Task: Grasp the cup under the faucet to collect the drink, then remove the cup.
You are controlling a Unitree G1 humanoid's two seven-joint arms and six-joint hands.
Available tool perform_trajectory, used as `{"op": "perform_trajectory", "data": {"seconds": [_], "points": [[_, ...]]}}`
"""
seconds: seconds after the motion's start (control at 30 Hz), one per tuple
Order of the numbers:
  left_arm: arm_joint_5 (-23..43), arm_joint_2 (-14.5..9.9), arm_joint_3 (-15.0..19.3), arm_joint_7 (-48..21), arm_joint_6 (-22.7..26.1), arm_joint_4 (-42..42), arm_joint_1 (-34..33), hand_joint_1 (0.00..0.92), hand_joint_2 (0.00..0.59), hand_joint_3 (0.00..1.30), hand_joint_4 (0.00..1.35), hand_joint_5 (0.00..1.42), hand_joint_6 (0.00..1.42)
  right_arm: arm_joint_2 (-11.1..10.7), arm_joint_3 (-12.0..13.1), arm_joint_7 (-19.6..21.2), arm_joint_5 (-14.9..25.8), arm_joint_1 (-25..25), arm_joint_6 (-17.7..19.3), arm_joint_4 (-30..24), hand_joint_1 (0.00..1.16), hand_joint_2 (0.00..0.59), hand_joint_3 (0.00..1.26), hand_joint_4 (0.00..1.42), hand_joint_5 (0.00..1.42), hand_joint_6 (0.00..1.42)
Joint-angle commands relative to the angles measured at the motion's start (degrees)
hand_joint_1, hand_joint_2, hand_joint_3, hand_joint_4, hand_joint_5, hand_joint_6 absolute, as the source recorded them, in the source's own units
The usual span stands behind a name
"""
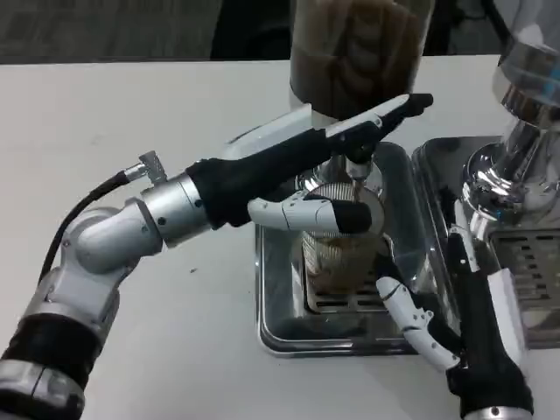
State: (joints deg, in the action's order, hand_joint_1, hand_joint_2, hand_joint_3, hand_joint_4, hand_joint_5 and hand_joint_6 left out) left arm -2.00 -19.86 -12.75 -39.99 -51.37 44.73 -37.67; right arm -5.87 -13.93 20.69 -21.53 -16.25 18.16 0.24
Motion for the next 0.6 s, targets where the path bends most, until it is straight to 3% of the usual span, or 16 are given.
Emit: {"op": "perform_trajectory", "data": {"seconds": [0.03, 0.27, 0.6], "points": [[-2.74, -0.89, -1.76, -1.57, 1.37, 0.93, 0.63, 0.000, 0.041, 0.00, 0.00, 0.00, 0.00, -0.71, 0.80, -3.61, 2.02, 1.02, 1.96, 1.43, 0.47, 0.226, 0.00, 0.00, 0.00, 0.00], [-2.42, -1.01, -1.70, -1.74, 1.40, 0.38, 1.08, 0.000, 0.040, 0.00, 0.00, 0.00, 0.00, -1.49, 1.32, -8.59, 2.75, 2.89, 0.08, 1.81, 0.65, 0.209, 0.00, 0.00, 0.00, 0.00], [-2.02, -1.66, -1.61, -1.83, 1.85, -1.53, 2.15, 0.000, 0.040, 0.00, 0.00, 0.00, 0.00, -0.79, 1.63, -10.39, 1.47, 4.39, -2.76, 1.30, 0.69, 0.204, 0.00, 0.00, 0.00, 0.00]]}}
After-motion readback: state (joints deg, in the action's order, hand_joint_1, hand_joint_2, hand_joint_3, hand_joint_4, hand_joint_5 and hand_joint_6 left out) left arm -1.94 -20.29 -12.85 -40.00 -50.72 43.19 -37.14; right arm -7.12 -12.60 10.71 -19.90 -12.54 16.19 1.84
